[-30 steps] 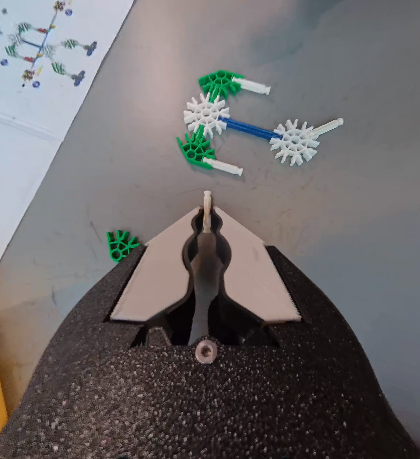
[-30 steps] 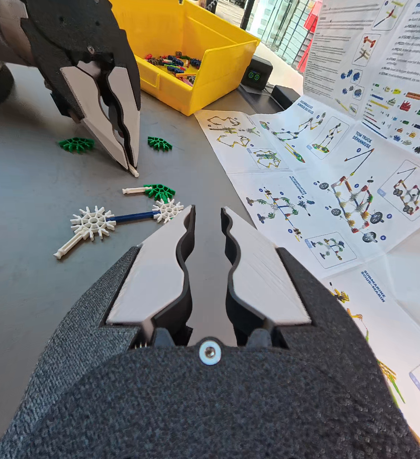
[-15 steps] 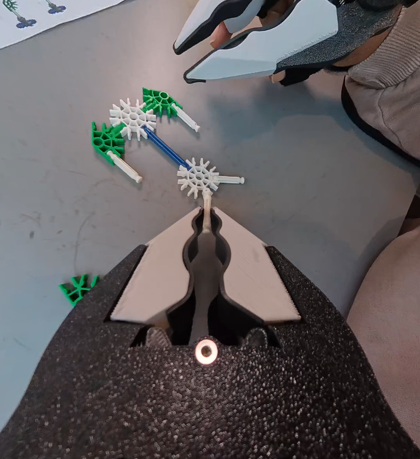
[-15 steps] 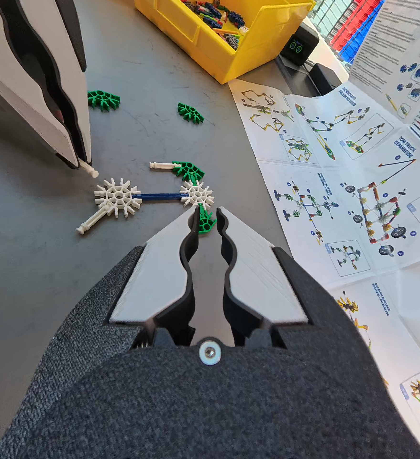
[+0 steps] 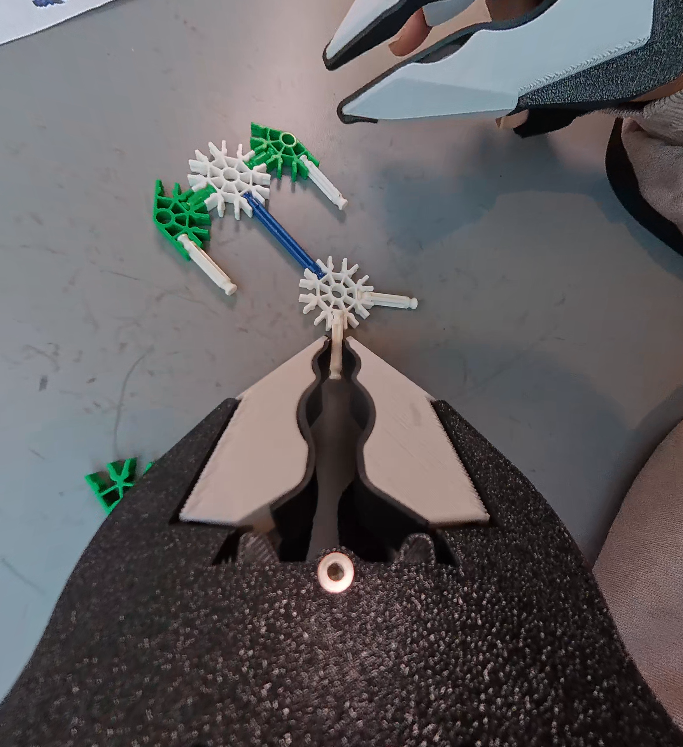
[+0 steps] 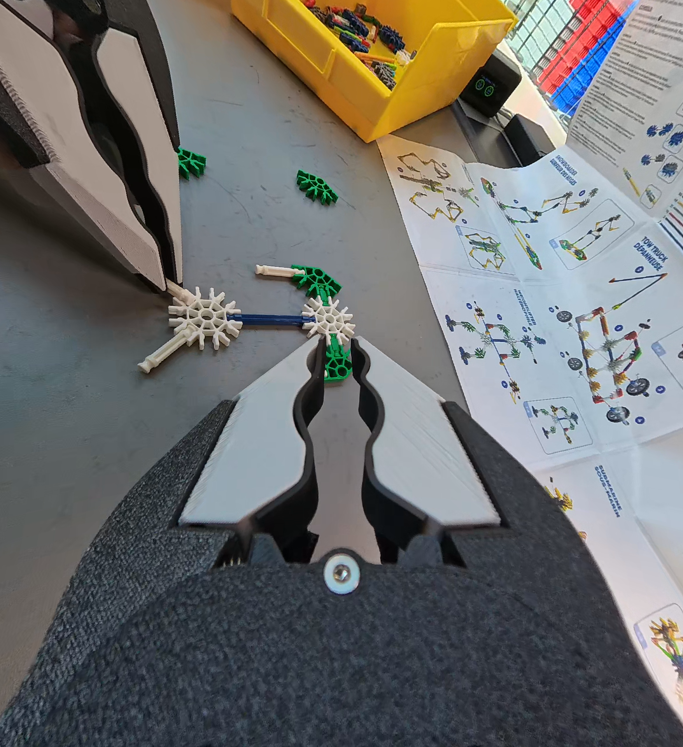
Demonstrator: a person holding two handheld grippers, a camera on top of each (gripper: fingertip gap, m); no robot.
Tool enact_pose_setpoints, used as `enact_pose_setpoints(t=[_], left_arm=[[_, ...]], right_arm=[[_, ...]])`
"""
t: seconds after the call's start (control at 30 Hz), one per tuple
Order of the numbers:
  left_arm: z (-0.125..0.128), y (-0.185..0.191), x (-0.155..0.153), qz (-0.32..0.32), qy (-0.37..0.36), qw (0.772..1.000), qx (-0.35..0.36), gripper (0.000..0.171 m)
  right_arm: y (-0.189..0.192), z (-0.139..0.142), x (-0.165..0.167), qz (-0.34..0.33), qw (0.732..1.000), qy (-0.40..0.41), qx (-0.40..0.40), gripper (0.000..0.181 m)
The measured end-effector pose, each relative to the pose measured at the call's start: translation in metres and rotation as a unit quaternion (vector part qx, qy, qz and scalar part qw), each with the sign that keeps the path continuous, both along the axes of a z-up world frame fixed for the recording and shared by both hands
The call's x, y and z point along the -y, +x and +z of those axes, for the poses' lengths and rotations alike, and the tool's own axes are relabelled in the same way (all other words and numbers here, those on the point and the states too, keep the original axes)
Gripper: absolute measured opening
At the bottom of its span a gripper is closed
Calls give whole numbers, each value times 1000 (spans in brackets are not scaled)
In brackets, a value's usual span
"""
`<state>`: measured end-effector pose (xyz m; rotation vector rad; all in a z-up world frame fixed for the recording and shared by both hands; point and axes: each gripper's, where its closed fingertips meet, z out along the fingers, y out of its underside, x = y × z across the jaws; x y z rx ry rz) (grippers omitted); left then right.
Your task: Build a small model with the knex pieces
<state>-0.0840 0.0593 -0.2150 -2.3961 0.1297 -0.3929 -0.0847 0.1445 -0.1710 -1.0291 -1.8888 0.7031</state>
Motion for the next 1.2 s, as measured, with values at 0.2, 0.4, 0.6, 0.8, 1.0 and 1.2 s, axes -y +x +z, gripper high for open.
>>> enact_pose_setpoints(t=[0.2,0.4,0.6,0.8,1.0,1.2], left_arm=[[5,0,1,-4,12,1000,7,9],[21,-1,-6,-23,50,998,-5,1],[6,5,-12,-51,24,998,-27,0],[4,3,-11,-74,-6,994,-75,0],[1,2,-11,-108,-32,988,-108,0],[2,2,-14,-120,-35,988,-94,0]], right_arm=[[0,1,7,12,1000,-20,0,11],[-1,-3,6,10,1000,-26,5,11],[0,-3,3,5,1000,-22,5,11],[0,-6,1,4,1000,-24,12,11],[1,-4,2,4,1000,-24,12,11],[2,-2,1,4,1000,-18,9,11]])
